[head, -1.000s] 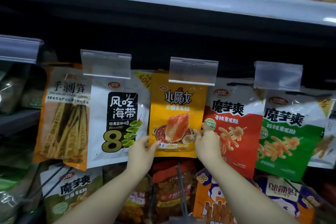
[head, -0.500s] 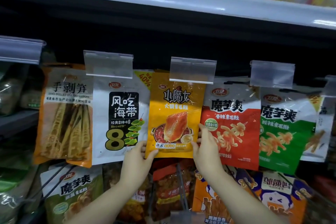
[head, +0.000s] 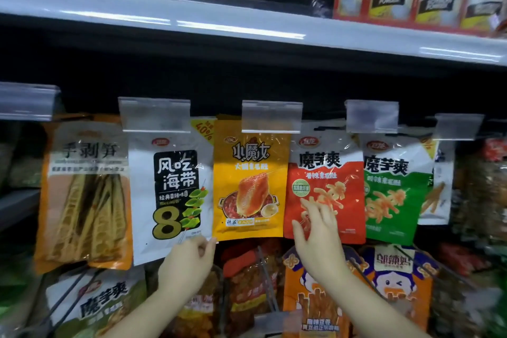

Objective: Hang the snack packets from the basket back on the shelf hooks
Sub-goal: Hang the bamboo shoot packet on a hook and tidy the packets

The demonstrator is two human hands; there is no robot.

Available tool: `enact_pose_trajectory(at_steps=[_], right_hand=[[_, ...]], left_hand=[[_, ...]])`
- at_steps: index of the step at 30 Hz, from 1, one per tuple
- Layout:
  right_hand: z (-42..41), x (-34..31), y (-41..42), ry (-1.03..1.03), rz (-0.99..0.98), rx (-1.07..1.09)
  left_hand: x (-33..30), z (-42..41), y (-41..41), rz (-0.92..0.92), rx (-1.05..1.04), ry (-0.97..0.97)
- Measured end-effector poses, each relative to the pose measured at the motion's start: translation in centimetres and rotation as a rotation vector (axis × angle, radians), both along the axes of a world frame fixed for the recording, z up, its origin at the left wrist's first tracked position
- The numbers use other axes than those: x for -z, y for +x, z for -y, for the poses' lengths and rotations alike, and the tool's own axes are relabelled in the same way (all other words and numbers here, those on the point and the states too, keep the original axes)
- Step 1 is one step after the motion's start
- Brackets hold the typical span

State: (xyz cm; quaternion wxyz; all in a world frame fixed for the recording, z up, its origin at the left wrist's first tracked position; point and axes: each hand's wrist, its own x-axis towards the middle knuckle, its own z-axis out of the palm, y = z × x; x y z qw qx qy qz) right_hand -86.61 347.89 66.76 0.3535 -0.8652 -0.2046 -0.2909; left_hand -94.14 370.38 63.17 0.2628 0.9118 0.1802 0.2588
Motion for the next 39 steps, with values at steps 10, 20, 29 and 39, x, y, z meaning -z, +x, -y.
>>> enact_pose_trajectory(at_steps=[10, 20, 29, 39], right_hand=[[8.3, -2.9, 3.5, 0.221, -0.04, 0.035], [10.9, -3.5, 9.2, 0.154, -0.024, -0.245], [8.6, -2.5, 12.0, 0.115, -0.127, -0.225], [10.6, -1.3, 9.9, -0.017, -0.158, -0.231]], left_hand=[[-4.3, 12.3, 1.3, 0.29, 0.331, 0.044], [-6.5, 20.1, 11.3, 0.218, 0.115, 0.677], [-6.4, 19.5, 12.6, 0.082, -0.054, 0.91], [-5.3, 19.7, 12.9, 0.164, -0.071, 0.907]])
